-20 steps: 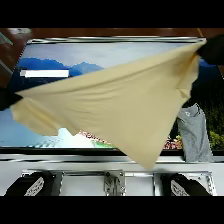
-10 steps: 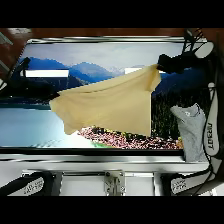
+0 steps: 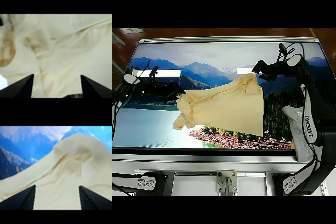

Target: Fold the shirts.

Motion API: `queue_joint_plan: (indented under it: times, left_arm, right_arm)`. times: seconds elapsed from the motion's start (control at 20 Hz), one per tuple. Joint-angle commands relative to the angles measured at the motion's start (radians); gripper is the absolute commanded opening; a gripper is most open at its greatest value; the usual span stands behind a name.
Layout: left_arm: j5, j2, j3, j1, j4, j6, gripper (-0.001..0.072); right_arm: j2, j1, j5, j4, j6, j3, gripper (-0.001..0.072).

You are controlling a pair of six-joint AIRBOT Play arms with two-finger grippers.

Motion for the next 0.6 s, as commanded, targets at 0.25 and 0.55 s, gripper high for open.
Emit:
queue_joint_plan:
  times: [0.25,0.55]
  left_arm:
    - [-0.409,0.075,0.066,0.030,0.415,-0.047,0.0671]
    - [-0.157,0.077,-0.220,-0.235,0.352,-0.122,0.0672]
  right_arm:
    - [0.144,-0.142,0.686,-0.404,-0.063,-0.038,0.0648]
    - [0.144,-0.106,0.581,-0.270,-0.076,-0.222,0.0648]
